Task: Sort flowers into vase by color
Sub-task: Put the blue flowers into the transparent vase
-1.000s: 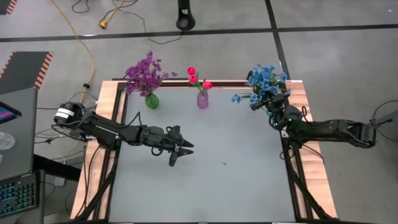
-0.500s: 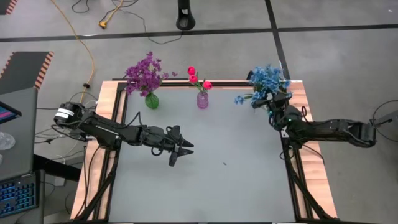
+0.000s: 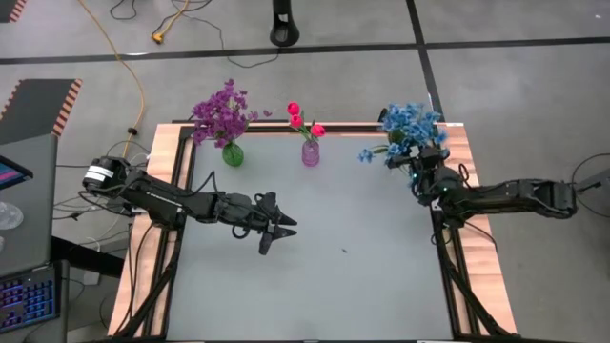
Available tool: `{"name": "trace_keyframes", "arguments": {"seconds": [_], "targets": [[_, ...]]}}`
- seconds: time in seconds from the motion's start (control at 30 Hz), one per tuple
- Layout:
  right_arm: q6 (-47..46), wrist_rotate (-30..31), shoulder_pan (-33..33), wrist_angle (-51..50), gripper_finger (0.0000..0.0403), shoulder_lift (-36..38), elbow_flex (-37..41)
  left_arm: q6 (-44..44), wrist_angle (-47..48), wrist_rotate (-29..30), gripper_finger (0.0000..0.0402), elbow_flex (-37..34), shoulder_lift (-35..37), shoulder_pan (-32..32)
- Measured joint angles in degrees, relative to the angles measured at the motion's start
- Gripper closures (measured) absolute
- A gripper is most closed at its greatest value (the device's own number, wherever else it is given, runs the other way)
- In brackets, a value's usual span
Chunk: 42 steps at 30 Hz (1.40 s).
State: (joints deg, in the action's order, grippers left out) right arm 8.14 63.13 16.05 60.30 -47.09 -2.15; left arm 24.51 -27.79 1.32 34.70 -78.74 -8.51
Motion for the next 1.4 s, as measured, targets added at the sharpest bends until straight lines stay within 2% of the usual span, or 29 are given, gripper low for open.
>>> {"name": "trace_keyframes", "arguments": {"seconds": [0.63,0.8,0.9,1.1,1.23,1.4], "targets": [[1.46,1.89,-5.03,-1.77,0.0182,9.73,-0.02,-0.07,0.09,-0.04,0.0264,0.01,0.0,0.0],[1.51,7.21,-7.71,-8.61,0.0182,11.93,-1.83,-0.07,0.09,-0.09,0.0264,0.01,0.0,-0.01],[1.49,8.39,-9.73,-15.5,0.0182,13.48,-4.91,-0.09,0.09,-0.09,0.0264,0.0,0.0,0.0],[0.12,14.66,-14.85,-28.69,0.0182,15.76,-10.98,-0.09,0.09,-0.41,0.0264,0.01,0.0,-0.02],[-0.63,16.87,-18.06,-31.08,0.0182,17.06,-12.6,-1.41,0.09,-1.46,0.0264,0.02,0.0,-0.07],[-0.26,22.81,-21.93,-31.8,0.0182,18.43,-12.92,-1.44,0.09,-2.55,0.0264,0.01,0.0,-0.08]]}}
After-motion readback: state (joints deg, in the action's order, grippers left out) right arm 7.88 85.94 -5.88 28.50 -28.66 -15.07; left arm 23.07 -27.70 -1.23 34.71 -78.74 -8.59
